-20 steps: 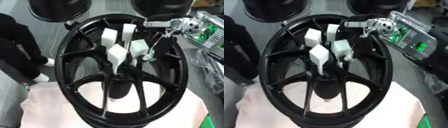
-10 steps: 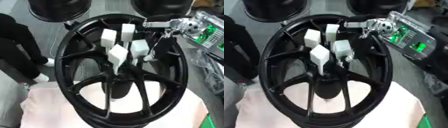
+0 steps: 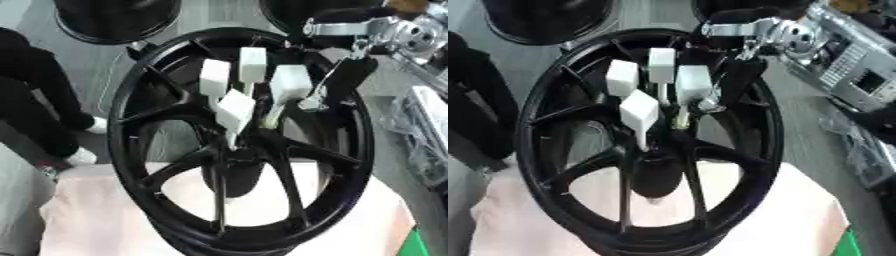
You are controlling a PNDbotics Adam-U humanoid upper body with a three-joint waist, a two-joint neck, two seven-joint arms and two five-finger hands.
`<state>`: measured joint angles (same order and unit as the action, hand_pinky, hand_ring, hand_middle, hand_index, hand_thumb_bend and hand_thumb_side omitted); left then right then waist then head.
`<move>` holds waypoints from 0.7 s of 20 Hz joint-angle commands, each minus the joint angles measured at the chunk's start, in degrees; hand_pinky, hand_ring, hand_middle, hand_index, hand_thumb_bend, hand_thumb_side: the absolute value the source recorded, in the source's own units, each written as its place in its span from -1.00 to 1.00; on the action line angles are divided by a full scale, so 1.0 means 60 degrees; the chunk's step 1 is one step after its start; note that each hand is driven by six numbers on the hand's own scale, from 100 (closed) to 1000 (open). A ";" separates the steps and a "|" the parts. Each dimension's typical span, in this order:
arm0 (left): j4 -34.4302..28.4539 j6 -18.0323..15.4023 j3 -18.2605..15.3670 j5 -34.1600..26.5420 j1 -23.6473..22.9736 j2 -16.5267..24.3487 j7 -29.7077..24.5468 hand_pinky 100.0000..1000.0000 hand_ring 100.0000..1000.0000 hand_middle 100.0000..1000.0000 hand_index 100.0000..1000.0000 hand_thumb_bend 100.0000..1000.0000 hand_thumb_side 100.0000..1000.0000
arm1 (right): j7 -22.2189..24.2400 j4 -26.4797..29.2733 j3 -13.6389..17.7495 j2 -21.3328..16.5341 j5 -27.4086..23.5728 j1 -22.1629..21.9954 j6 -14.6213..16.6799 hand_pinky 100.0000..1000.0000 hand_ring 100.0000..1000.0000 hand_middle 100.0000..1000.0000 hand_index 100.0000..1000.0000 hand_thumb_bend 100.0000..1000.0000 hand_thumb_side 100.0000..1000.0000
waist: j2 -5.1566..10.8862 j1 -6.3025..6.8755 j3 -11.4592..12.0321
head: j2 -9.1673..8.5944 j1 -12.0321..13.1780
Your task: Pull the pin out of the wheel hub.
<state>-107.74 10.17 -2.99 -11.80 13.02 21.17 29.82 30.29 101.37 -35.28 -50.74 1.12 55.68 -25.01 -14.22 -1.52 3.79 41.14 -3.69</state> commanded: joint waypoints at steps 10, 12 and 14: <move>-0.0189 -0.0021 -0.0112 0.0012 0.0108 0.0190 0.0056 0.30 0.37 0.32 0.45 -0.59 0.46 | -0.2462 0.0427 0.3827 -0.2491 -0.1101 -0.2957 0.0102 0.44 0.04 -0.31 0.08 -0.32 -1.00 | 0.0109 0.0092 -0.0147 | -0.0235 0.0035; -0.0190 -0.0023 -0.0137 0.0009 0.0105 0.0184 0.0080 0.30 0.37 0.32 0.45 -0.59 0.46 | -0.3179 -0.0140 0.4598 -0.2715 -0.1136 -0.3797 0.0164 0.44 0.04 -0.31 0.08 -0.32 -1.00 | 0.0097 0.0117 -0.0212 | -0.0260 0.0095; -0.0193 -0.0028 -0.0164 0.0010 0.0097 0.0177 0.0105 0.30 0.37 0.32 0.45 -0.59 0.46 | -0.3877 -0.0859 0.5294 -0.2791 -0.1070 -0.4544 0.0248 0.44 0.05 -0.28 0.11 -0.28 -1.00 | 0.0098 0.0140 -0.0284 | -0.0283 0.0152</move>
<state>-107.76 10.09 -3.33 -11.79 13.05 21.17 30.22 9.43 98.09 -6.98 -64.49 -5.10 28.06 -23.77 -14.26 -0.67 2.08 40.17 -3.05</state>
